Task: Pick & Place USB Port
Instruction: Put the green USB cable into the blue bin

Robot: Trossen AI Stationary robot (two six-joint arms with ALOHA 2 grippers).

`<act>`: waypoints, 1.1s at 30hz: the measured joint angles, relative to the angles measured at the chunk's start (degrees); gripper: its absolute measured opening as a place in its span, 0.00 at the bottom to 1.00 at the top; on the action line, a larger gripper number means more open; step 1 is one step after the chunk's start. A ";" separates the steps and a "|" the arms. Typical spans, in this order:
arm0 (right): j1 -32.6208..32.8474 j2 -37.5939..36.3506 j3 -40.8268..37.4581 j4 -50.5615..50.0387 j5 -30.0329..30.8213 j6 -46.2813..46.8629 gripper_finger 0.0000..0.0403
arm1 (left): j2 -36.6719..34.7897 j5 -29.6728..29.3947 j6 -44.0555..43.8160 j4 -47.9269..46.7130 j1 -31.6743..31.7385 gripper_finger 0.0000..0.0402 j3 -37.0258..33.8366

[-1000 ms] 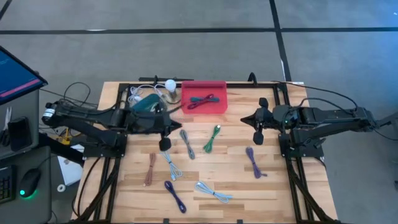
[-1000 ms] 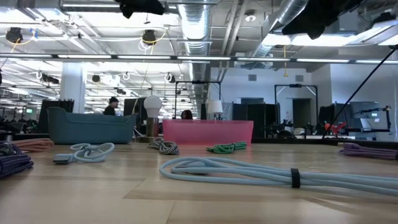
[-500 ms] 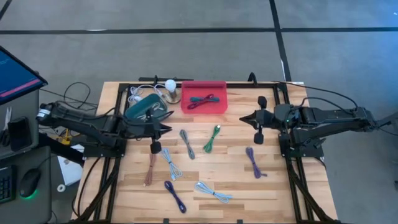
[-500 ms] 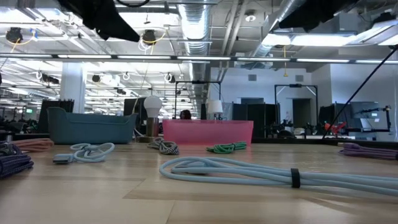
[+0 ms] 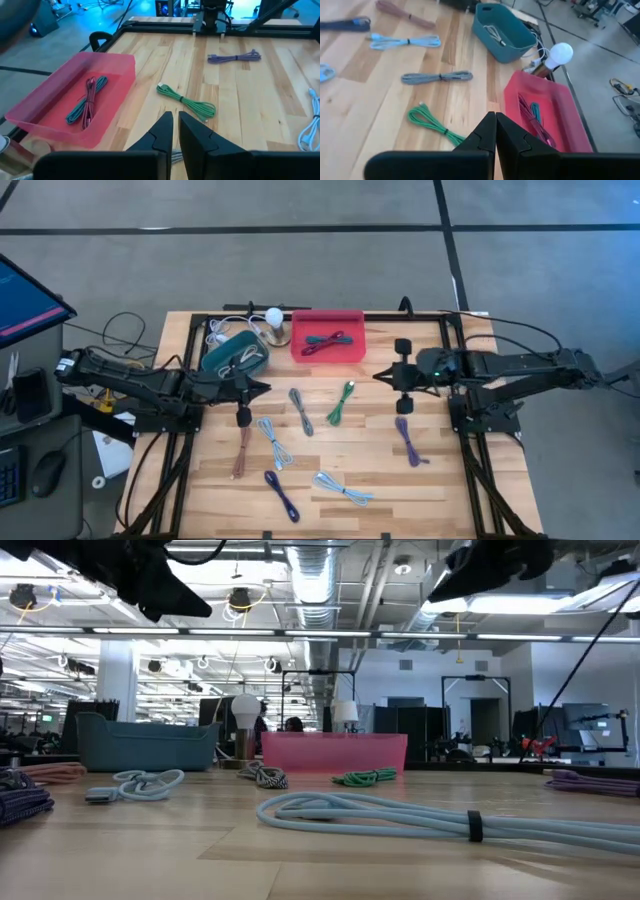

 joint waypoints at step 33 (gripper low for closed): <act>-3.45 35.87 14.74 -9.78 -0.94 -7.30 0.33 | -0.74 -0.66 -0.23 5.19 0.02 0.03 -6.06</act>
